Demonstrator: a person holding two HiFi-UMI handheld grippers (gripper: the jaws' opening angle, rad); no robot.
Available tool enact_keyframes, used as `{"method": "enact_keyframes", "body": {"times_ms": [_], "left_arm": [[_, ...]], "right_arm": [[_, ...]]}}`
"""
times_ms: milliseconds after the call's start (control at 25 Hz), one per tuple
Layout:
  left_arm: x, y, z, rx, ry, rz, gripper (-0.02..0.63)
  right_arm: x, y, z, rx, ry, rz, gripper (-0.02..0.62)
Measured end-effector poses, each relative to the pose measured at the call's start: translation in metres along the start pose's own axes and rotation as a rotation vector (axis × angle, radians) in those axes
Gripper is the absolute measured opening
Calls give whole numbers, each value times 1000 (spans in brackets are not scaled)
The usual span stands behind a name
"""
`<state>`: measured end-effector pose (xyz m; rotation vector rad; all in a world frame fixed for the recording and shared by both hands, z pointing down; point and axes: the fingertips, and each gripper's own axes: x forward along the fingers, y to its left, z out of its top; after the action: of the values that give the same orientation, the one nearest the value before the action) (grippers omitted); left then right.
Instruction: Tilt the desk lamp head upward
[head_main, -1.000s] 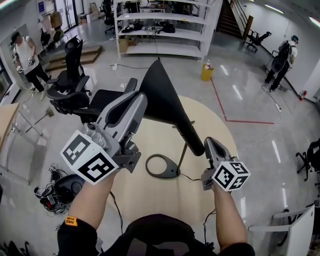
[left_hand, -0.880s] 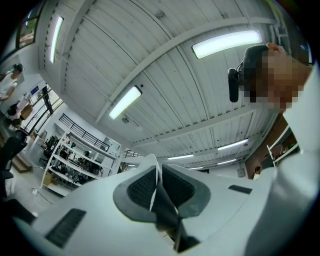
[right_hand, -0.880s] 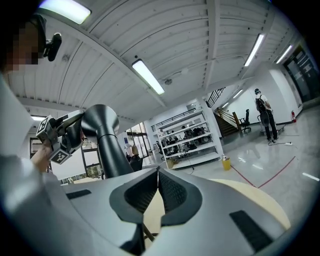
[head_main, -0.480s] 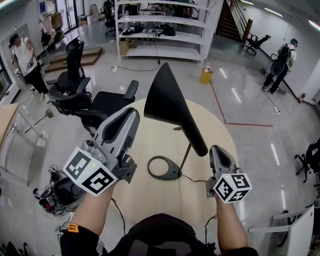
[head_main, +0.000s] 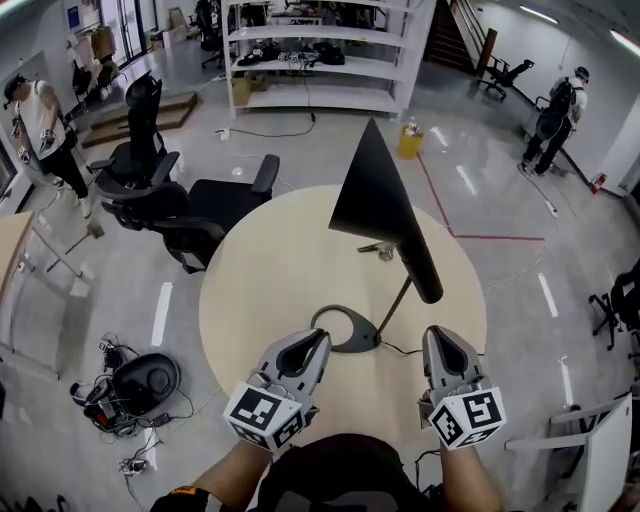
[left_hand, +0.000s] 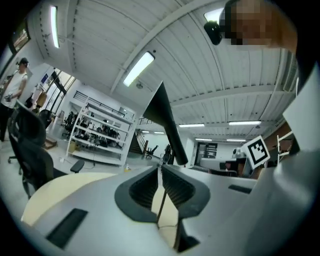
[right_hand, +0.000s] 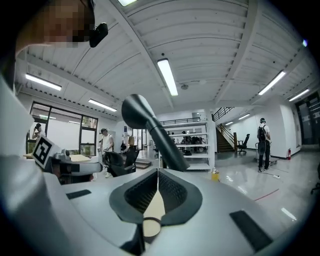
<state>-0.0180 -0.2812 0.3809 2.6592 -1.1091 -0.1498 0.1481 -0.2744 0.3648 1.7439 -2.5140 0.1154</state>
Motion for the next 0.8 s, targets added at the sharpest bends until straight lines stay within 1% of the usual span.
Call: {"method": "enact_keyframes", "body": {"times_ms": [80, 160, 360, 440, 600, 800], "left_arm": [[-14, 3, -35, -5, 70, 12, 74], [-30, 7, -64, 14, 131, 19, 74], [-62, 22, -110, 49, 214, 22, 74], [-70, 27, -119, 62, 232, 16, 74], [-80, 29, -121, 100, 238, -1, 74], [-94, 19, -118, 115, 226, 24, 74]], "right_arm": [[-3, 19, -20, 19, 46, -5, 17], [-5, 40, -43, 48, 98, -12, 17], [-6, 90, -91, 74, 197, -20, 17], [-4, 105, -104, 79, 224, -32, 16], [-3, 129, -118, 74, 254, -52, 17], [-19, 146, -130, 69, 268, -41, 17]]}}
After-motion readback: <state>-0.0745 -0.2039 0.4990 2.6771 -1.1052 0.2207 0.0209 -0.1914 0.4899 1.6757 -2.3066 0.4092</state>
